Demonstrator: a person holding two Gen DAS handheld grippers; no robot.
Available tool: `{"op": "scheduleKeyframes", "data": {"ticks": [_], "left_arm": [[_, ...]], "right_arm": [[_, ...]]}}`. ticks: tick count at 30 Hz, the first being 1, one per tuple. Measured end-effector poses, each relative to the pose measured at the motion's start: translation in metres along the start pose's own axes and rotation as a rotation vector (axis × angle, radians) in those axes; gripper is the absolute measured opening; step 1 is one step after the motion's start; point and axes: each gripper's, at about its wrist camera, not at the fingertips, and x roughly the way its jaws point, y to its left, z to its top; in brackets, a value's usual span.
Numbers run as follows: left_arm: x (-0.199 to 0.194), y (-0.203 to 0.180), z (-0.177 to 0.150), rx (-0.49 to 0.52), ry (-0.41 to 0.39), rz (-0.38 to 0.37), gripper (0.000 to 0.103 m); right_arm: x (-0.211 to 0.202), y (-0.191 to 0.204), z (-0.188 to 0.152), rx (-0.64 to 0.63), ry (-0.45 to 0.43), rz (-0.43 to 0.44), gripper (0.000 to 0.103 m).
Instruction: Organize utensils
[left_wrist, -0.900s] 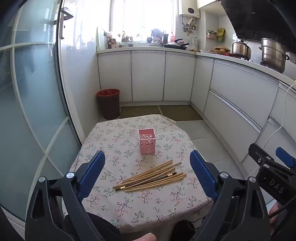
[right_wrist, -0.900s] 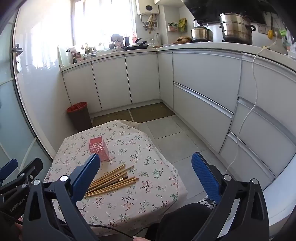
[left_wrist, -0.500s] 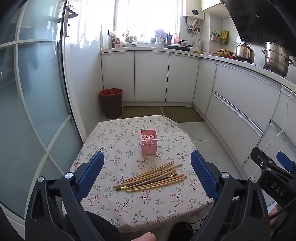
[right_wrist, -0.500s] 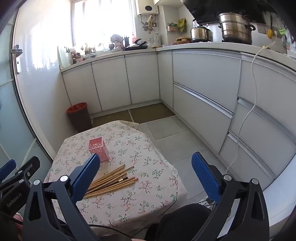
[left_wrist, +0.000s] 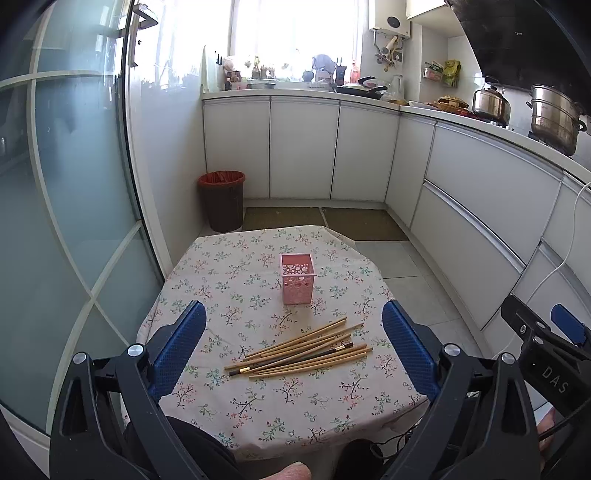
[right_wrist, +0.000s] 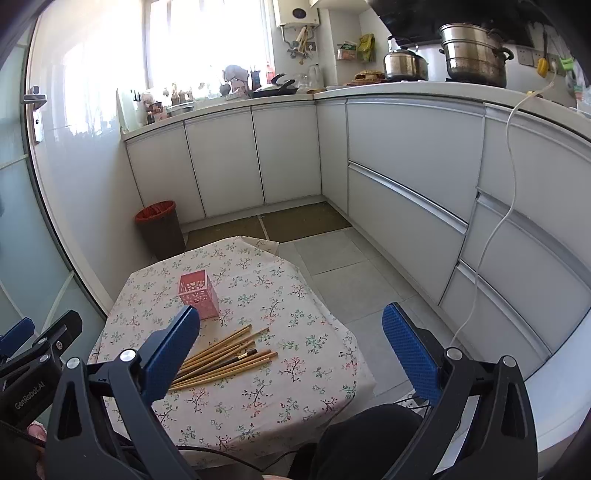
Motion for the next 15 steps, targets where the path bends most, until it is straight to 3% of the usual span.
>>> {"op": "scheduleKeyframes", "data": {"ticks": [15], "left_arm": [[0.0050,0.0000,0.0018,-0.008,0.021,0.000,0.093]], "right_arm": [[0.0038,-0.0001,-0.0009,0.000,0.012,0.002,0.096]]}}
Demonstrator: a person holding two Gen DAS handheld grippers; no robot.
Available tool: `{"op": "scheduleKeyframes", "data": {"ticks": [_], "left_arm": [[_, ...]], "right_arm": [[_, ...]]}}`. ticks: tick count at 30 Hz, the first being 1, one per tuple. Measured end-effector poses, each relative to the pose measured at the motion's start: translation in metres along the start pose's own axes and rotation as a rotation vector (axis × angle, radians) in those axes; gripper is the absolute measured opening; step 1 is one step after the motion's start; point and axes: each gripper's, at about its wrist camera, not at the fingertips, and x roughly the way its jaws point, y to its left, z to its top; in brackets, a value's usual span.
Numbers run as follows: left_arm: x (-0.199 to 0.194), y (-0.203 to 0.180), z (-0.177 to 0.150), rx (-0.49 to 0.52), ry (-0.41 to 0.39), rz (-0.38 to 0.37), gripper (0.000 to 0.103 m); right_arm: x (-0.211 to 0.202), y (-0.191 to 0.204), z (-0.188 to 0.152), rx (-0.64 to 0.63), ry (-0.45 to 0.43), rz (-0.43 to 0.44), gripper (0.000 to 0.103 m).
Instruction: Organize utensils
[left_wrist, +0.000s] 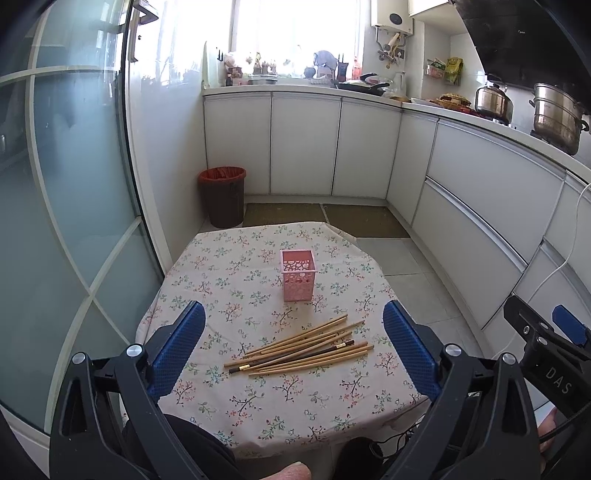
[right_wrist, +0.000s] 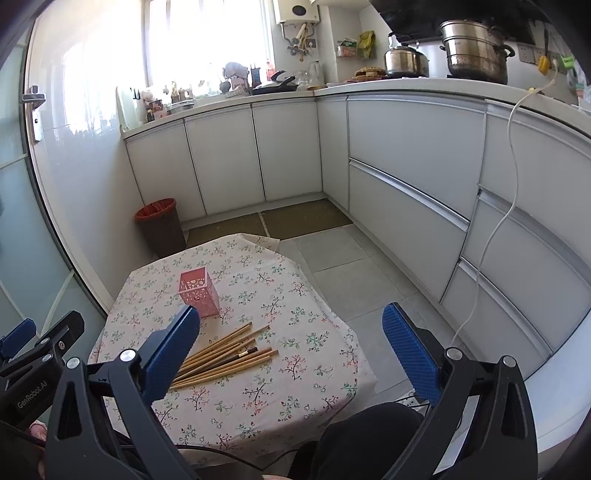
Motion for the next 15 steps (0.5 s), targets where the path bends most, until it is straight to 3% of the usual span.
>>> {"op": "scheduleKeyframes", "data": {"ticks": [15], "left_arm": [[0.0038,0.0026,-0.0012,-0.005,0.011,-0.003,0.093]], "right_arm": [[0.0037,-0.0002,0.0003,0.002,0.010,0.005,0.096]]}}
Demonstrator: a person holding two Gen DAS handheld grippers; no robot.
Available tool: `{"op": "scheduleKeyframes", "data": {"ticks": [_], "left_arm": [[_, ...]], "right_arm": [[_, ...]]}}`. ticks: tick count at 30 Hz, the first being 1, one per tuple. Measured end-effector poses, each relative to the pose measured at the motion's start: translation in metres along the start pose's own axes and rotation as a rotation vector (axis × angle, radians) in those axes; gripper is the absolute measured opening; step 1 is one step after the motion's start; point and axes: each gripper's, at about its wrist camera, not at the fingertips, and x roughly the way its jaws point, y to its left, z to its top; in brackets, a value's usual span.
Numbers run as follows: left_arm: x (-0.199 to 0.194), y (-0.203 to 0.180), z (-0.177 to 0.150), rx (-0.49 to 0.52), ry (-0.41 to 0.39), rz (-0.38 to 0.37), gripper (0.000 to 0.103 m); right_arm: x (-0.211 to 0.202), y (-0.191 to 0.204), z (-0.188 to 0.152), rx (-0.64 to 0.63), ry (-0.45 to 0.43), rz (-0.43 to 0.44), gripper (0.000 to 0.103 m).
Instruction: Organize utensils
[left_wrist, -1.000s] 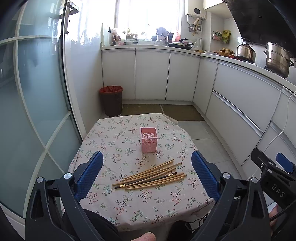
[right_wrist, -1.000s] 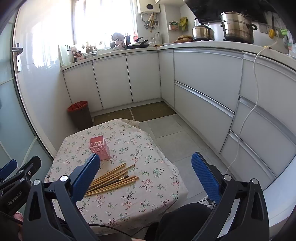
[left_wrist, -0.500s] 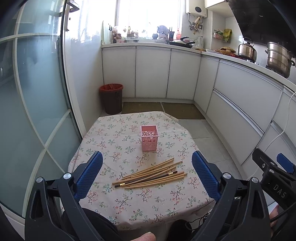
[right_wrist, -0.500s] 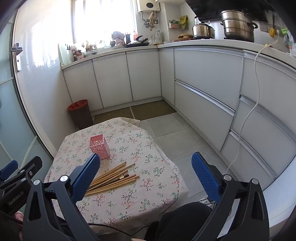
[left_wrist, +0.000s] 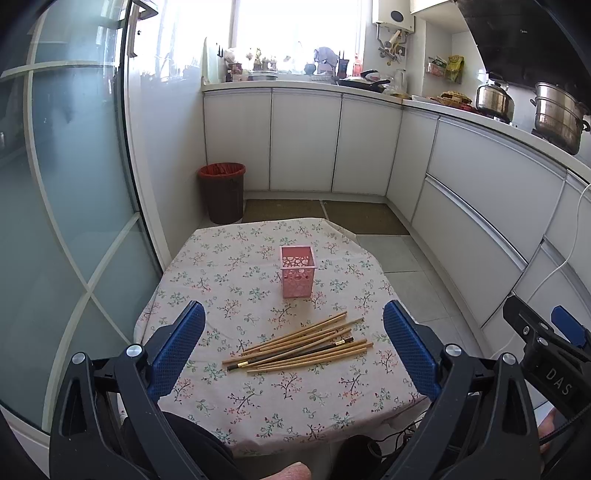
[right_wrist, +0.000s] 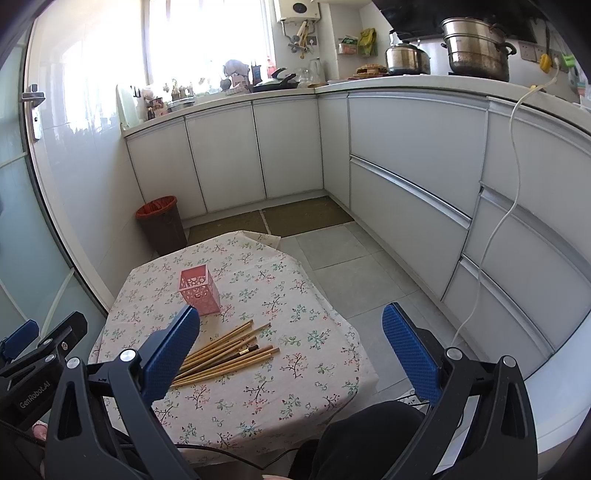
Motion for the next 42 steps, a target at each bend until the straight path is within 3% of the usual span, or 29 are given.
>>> {"op": "scheduleKeyframes", "data": {"ticks": [42], "left_arm": [[0.0083,-0.0009,-0.0024,-0.002,0.021,0.003,0.093]], "right_arm": [[0.0060,-0.0031,-0.0004,0.017,0.021,0.007,0.096]]}}
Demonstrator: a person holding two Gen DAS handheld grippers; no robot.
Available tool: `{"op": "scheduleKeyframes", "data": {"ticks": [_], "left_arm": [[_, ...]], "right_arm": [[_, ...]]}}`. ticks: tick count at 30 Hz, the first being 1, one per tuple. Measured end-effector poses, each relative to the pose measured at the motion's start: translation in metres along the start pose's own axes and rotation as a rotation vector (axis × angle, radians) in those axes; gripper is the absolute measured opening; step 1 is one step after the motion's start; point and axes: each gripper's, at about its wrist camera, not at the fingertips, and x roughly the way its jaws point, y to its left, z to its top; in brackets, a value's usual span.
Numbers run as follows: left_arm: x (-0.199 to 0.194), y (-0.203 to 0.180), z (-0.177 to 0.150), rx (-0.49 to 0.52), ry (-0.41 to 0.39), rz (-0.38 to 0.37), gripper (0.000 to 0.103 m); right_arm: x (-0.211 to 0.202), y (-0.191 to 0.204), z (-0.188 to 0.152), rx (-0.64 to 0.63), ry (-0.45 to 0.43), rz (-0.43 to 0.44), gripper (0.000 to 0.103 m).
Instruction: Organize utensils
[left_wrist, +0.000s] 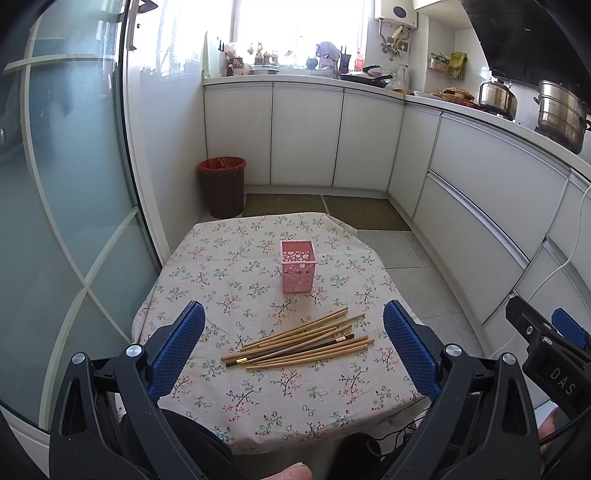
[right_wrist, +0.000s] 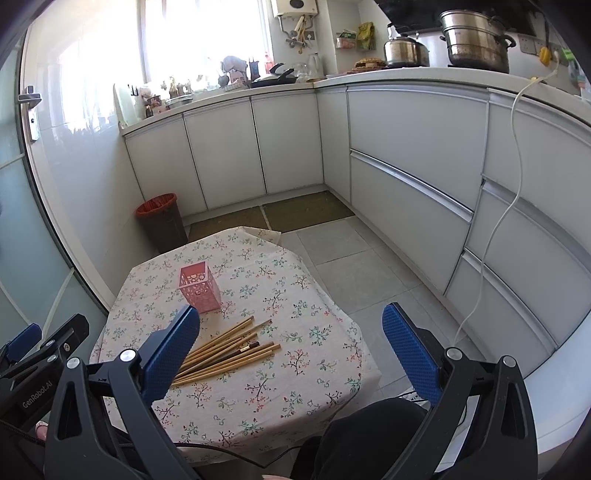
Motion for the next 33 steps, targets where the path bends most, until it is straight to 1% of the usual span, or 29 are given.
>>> {"op": "scheduleKeyframes", "data": {"ticks": [4,6,7,8,10,12,14,15,17,19,20,22,24,26,27,28,29,33], "left_arm": [[0.009,-0.001,0.001,0.005,0.021,-0.001,0.096],[0.023,-0.002,0.004,0.013,0.058,-0.014,0.096],[0.034,-0.002,0.006,0.017,0.090,-0.026,0.096],[0.045,-0.003,0.008,0.025,0.124,-0.039,0.096],[0.076,-0.009,0.010,0.059,0.221,-0.076,0.096],[0.110,-0.022,0.009,0.125,0.324,-0.121,0.096],[0.146,-0.037,0.003,0.178,0.421,-0.156,0.096],[0.163,-0.042,-0.002,0.184,0.454,-0.162,0.096],[0.196,-0.050,-0.007,0.183,0.521,-0.173,0.096],[0.232,-0.059,-0.009,0.167,0.609,-0.196,0.096],[0.253,-0.063,-0.010,0.146,0.658,-0.218,0.096],[0.283,-0.067,-0.010,0.096,0.728,-0.250,0.095],[0.311,-0.072,-0.009,0.091,0.775,-0.254,0.091],[0.335,-0.077,-0.008,0.109,0.807,-0.228,0.081],[0.346,-0.079,-0.009,0.117,0.821,-0.223,0.079],[0.356,-0.081,-0.009,0.125,0.834,-0.220,0.074],[0.363,-0.082,-0.009,0.138,0.844,-0.215,0.070],[0.386,-0.083,-0.013,0.181,0.851,-0.189,0.062]], "right_arm": [[0.005,-0.003,-0.001,0.021,0.009,0.010,0.096],[0.011,-0.010,-0.003,0.059,0.030,0.035,0.096],[0.017,-0.015,-0.005,0.082,0.047,0.050,0.096],[0.024,-0.021,-0.006,0.112,0.072,0.065,0.096],[0.045,-0.036,-0.011,0.177,0.146,0.089,0.096],[0.068,-0.052,-0.019,0.246,0.228,0.110,0.096],[0.087,-0.062,-0.026,0.279,0.276,0.116,0.096],[0.097,-0.066,-0.029,0.284,0.296,0.116,0.096],[0.113,-0.071,-0.035,0.293,0.327,0.116,0.096],[0.128,-0.077,-0.041,0.310,0.357,0.123,0.096],[0.135,-0.079,-0.043,0.318,0.375,0.128,0.096],[0.151,-0.083,-0.048,0.339,0.417,0.143,0.096],[0.166,-0.088,-0.053,0.366,0.454,0.152,0.096],[0.179,-0.092,-0.057,0.379,0.489,0.163,0.096],[0.186,-0.092,-0.059,0.385,0.505,0.170,0.096],[0.193,-0.094,-0.061,0.388,0.517,0.172,0.096],[0.198,-0.095,-0.062,0.390,0.529,0.171,0.096],[0.219,-0.097,-0.070,0.406,0.577,0.172,0.096]]}}
